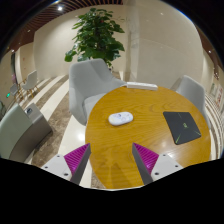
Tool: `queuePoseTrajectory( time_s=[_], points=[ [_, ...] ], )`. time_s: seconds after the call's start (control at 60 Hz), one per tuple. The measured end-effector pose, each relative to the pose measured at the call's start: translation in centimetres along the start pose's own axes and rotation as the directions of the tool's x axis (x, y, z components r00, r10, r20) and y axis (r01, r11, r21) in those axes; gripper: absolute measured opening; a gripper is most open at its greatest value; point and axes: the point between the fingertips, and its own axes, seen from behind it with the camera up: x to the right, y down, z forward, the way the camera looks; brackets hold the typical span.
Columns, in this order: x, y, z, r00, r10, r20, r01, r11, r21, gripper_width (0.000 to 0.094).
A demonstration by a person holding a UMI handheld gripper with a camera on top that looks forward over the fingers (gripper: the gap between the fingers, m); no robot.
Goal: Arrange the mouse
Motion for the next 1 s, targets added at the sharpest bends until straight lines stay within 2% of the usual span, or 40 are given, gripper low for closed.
queuePoseTrajectory(
  time_s=[0.533, 1.0],
  points=[
    [0.7, -3.8, 14.8, 0.995, 0.047, -0.083, -0.05, 0.998, -0.031, 0.0868],
    [0.7, -7.3, 20.1, 0.997, 0.036, -0.074, -0.038, 0.999, -0.025, 0.0874]
  ],
)
